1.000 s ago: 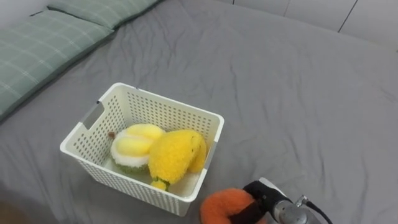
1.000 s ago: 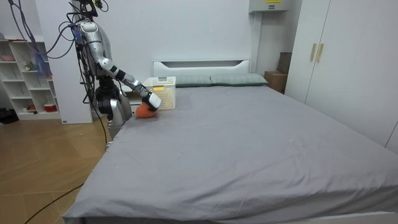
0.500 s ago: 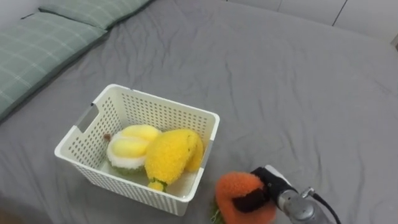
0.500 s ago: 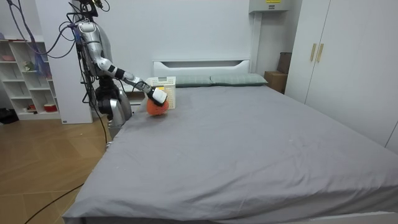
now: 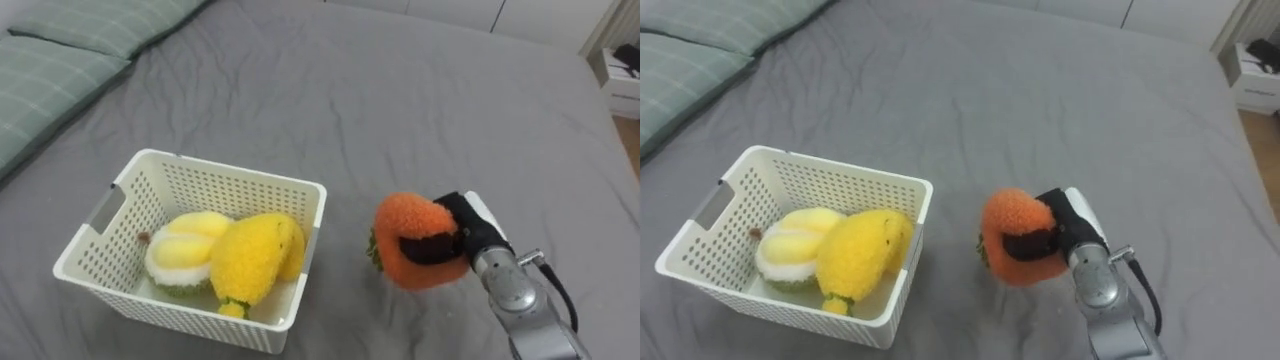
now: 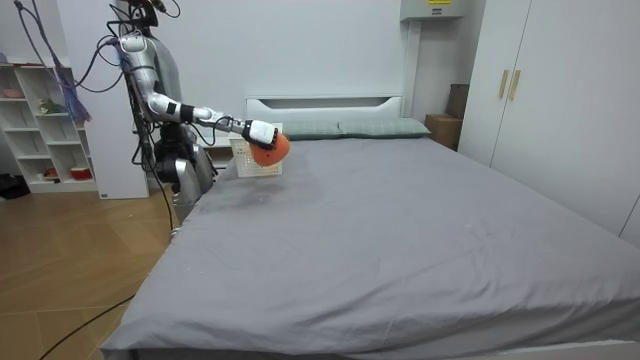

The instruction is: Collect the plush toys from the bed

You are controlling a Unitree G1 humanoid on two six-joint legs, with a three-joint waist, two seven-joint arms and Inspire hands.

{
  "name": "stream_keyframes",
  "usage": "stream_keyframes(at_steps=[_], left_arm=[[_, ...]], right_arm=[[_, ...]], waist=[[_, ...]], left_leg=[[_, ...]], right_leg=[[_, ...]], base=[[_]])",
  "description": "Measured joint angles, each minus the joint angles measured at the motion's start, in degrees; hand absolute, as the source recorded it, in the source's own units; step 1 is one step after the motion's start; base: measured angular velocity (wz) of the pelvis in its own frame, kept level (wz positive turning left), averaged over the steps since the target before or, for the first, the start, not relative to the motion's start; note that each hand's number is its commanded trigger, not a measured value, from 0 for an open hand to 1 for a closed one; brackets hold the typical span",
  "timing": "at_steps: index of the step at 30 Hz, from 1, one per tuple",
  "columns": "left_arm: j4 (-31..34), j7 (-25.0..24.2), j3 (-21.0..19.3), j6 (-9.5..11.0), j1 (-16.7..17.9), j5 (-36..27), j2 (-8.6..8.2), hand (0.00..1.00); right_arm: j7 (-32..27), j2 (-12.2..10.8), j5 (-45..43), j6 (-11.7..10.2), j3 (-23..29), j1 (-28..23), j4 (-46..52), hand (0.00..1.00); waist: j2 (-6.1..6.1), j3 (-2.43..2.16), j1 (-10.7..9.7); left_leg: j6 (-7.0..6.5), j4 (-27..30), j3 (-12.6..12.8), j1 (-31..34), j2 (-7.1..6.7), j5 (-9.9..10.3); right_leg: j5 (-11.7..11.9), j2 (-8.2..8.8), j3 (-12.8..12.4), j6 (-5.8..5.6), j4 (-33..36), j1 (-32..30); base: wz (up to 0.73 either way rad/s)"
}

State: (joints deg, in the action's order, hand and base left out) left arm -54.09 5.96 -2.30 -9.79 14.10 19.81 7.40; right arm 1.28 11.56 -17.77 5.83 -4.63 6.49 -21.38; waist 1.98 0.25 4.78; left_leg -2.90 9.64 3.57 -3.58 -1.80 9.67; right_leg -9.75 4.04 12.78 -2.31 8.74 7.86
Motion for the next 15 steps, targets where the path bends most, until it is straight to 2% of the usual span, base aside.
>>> stream_keyframes(at_steps=[1,3,4,10,14,15], left_arm=[[0.2,0.0,0.0,0.0,0.0,0.0,0.00,0.00],[0.2,0.0,-0.4,0.6,-0.4,-0.1,-0.01,0.00],[0.2,0.0,-0.6,0.7,-0.4,-0.1,-0.04,0.00],[0.1,0.9,-0.9,1.8,-0.9,-1.1,-0.30,0.00],[-2.1,1.3,-0.9,2.4,-1.7,-0.8,-0.27,0.00],[-3.0,1.3,-0.9,2.5,-2.0,-0.7,-0.27,0.00]], right_arm=[[-0.2,0.0,0.0,0.0,0.4,0.0,0.2,1.00],[-1.4,0.1,-0.1,0.0,2.0,0.0,0.6,1.00],[-1.7,0.2,0.0,0.0,2.2,0.0,0.9,1.00],[-3.1,1.1,-0.5,0.0,2.2,0.1,7.6,1.00],[-3.0,1.2,-0.7,0.0,2.0,0.9,12.2,1.00],[-3.0,1.3,-0.7,0.0,2.0,1.5,12.7,1.00]], waist=[[-0.08,-0.05,-0.1],[-0.29,-0.44,-0.2],[-0.31,-0.45,-0.2],[-0.17,-0.46,-0.3],[-0.02,-0.27,0.4],[0.04,-0.10,0.4]], left_leg=[[0.00,0.0,0.1,0.0,0.00,0.0],[-0.01,0.0,0.2,-0.1,0.01,0.0],[-0.01,0.0,0.2,-0.1,0.02,0.0],[-0.01,-0.1,0.8,0.0,0.15,0.0],[-0.09,-0.5,1.2,0.0,0.18,0.1],[-0.10,-0.5,1.2,0.0,0.17,0.1]], right_leg=[[0.0,0.00,0.0,0.00,0.0,0.0],[0.0,0.00,0.0,0.00,0.0,0.0],[0.0,-0.01,0.0,0.00,0.0,0.0],[0.0,-0.05,-0.7,0.00,0.3,-0.6],[0.0,-0.06,-1.2,0.00,0.4,-1.0],[0.0,-0.06,-1.2,-0.01,0.4,-1.0]], base=[[0.00],[0.00],[0.00],[-0.06],[-0.06],[0.00]])
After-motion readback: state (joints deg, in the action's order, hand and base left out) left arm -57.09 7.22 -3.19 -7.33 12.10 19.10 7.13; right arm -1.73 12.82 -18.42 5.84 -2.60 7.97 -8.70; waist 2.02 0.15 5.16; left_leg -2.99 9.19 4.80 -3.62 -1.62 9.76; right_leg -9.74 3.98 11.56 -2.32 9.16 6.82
